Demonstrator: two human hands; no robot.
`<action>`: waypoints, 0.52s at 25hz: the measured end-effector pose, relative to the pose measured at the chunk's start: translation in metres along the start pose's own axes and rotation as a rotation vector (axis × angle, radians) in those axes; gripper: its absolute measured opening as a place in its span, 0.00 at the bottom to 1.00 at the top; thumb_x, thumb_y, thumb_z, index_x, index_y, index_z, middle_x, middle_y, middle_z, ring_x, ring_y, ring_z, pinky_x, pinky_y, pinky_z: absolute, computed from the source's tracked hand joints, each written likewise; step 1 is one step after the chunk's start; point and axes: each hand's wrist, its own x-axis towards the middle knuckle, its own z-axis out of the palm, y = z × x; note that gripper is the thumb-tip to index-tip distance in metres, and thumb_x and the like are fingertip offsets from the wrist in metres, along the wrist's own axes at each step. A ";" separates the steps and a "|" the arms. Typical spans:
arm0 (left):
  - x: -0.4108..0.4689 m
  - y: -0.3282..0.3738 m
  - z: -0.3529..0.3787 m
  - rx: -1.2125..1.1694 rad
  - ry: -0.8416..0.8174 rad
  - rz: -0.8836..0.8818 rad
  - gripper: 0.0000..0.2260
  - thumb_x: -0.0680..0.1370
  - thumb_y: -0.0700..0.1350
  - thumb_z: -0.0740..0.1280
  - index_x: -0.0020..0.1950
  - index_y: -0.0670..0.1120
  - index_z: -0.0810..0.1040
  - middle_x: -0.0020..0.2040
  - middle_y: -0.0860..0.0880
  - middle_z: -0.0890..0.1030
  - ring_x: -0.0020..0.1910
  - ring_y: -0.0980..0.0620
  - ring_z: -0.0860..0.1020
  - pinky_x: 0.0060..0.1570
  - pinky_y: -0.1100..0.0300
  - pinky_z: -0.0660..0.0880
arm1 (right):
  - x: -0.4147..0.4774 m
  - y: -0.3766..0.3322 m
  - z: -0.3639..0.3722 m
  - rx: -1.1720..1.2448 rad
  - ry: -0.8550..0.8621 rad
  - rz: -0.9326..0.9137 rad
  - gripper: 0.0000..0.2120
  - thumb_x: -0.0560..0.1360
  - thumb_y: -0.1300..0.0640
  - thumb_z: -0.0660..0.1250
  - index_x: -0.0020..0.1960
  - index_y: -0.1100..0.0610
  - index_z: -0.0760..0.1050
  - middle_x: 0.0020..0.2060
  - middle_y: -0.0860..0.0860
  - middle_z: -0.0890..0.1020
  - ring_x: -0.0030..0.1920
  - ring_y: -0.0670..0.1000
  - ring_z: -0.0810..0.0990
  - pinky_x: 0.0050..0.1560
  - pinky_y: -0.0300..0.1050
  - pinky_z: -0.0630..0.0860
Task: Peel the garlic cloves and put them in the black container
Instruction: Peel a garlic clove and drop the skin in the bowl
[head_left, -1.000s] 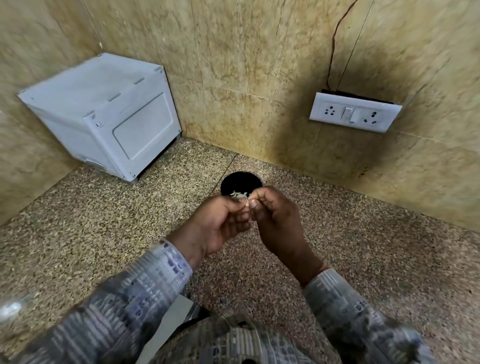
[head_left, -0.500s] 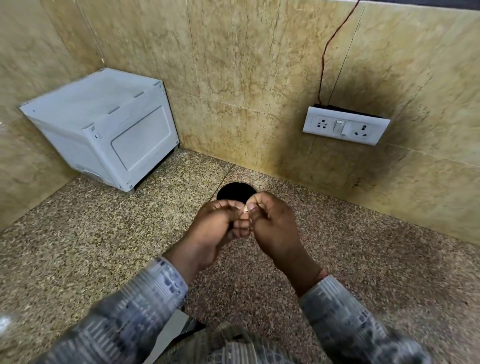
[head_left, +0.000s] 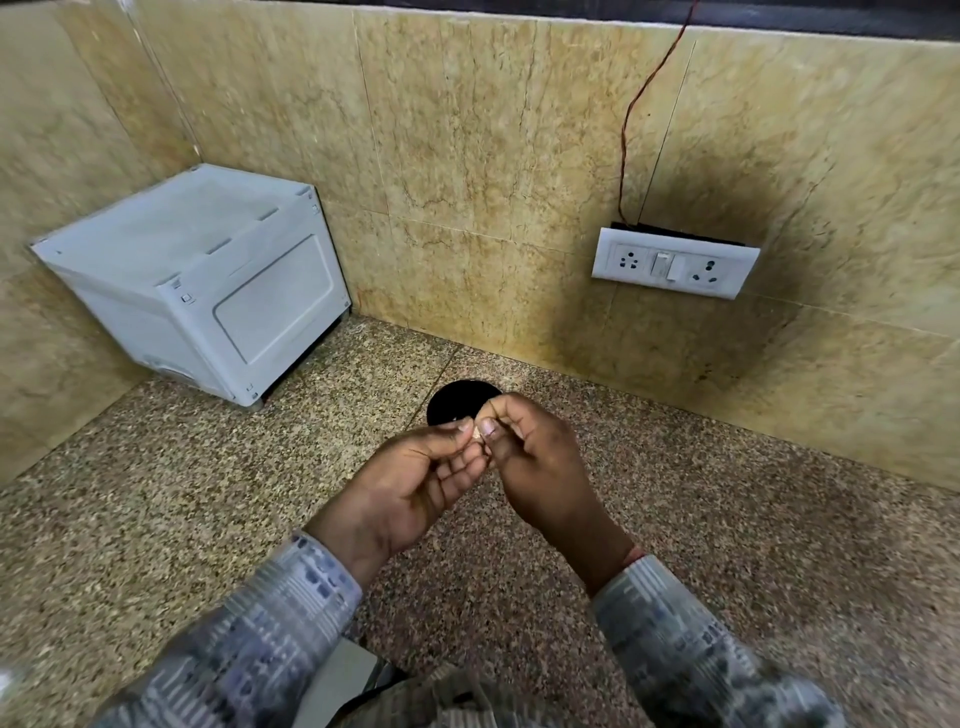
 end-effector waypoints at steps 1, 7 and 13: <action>0.000 -0.004 -0.001 0.172 0.029 0.204 0.03 0.77 0.34 0.71 0.50 0.38 0.84 0.40 0.44 0.86 0.37 0.52 0.84 0.41 0.61 0.84 | 0.001 0.002 0.004 0.080 0.032 0.126 0.07 0.81 0.58 0.65 0.45 0.53 0.79 0.38 0.48 0.83 0.39 0.51 0.81 0.42 0.51 0.78; 0.019 -0.009 -0.030 1.581 0.013 1.431 0.07 0.77 0.38 0.75 0.53 0.45 0.87 0.48 0.49 0.87 0.45 0.52 0.85 0.46 0.57 0.82 | -0.008 0.007 0.018 -0.091 0.134 0.308 0.07 0.79 0.57 0.65 0.44 0.55 0.78 0.35 0.51 0.82 0.34 0.52 0.78 0.37 0.53 0.76; 0.003 -0.002 -0.012 0.318 -0.045 0.236 0.09 0.74 0.35 0.73 0.53 0.37 0.84 0.47 0.36 0.86 0.43 0.44 0.85 0.43 0.58 0.84 | -0.009 0.003 0.009 0.440 -0.023 0.421 0.08 0.83 0.63 0.61 0.51 0.66 0.78 0.41 0.57 0.80 0.39 0.51 0.76 0.38 0.46 0.76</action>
